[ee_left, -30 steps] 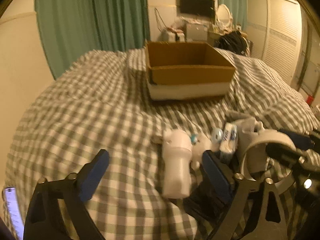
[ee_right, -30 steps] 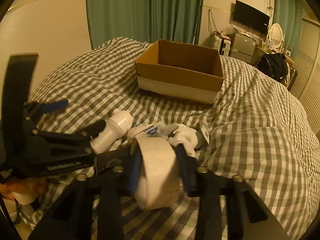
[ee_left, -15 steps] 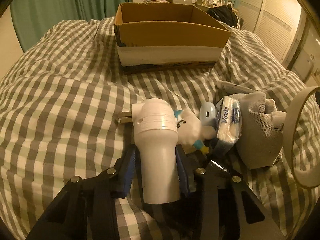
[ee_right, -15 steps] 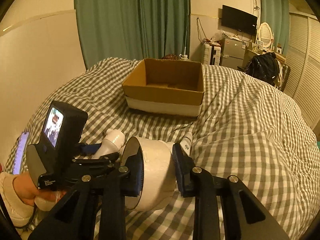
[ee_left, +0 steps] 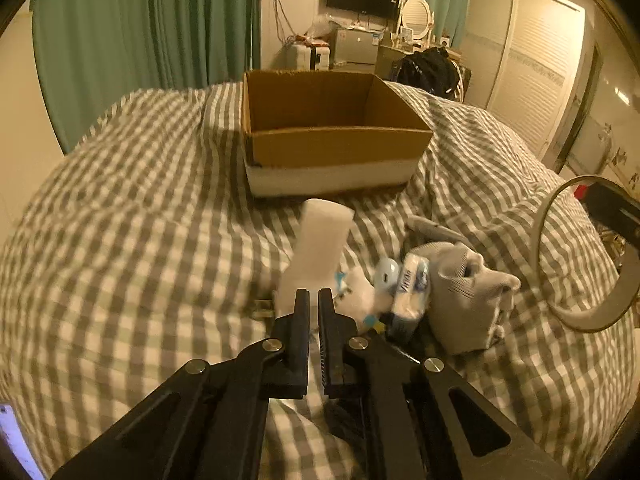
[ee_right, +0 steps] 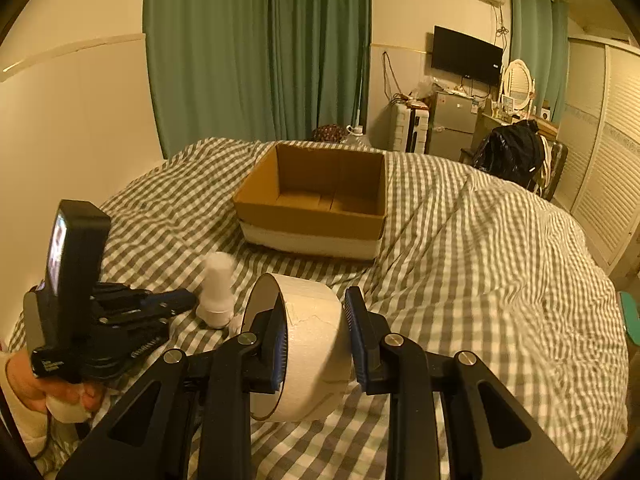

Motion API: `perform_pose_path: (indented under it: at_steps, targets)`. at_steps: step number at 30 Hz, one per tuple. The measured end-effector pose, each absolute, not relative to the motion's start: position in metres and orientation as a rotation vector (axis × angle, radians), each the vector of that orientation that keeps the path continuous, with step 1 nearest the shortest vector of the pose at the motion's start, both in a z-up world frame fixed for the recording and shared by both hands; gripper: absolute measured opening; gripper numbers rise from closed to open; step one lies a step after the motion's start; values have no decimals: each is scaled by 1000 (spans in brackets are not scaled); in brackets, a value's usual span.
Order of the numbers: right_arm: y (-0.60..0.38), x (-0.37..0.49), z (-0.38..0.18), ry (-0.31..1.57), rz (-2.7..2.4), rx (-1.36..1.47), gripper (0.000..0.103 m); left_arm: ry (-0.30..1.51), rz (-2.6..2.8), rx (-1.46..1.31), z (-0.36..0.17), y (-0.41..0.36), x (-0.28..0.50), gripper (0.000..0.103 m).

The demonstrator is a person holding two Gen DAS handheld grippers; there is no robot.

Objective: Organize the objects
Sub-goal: 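Grasp the white bottle with the left tool while the right tool grasps the tape roll, then carry bottle and tape roll into the box and open both tools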

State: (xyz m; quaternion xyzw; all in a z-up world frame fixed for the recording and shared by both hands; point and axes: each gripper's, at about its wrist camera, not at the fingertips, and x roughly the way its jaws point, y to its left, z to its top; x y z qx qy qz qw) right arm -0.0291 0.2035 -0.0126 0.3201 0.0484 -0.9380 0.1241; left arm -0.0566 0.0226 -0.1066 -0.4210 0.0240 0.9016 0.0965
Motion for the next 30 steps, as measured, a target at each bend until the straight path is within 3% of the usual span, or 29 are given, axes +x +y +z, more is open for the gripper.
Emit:
perform_pose_path:
  at_steps: [6, 8, 10, 12, 26, 30]
  targets:
    - [206, -31, -12, 148, -2748, 939, 26, 50, 2636, -1299, -122, 23, -67, 10]
    - [208, -35, -16, 147, -2745, 954, 26, 68, 2633, -1295, -123, 28, -71, 21]
    - [211, -39, -18, 143, -2744, 967, 26, 83, 2646, -1281, -124, 33, -82, 51]
    - [215, -45, -19, 144, -2745, 976, 26, 95, 2671, -1269, -127, 38, -94, 59]
    - [232, -106, -31, 128, -2724, 1021, 26, 310, 2572, -1474, -184, 58, -170, 60]
    - [230, -120, -41, 128, -2702, 1058, 26, 277, 2539, -1470, -182, 56, -170, 43]
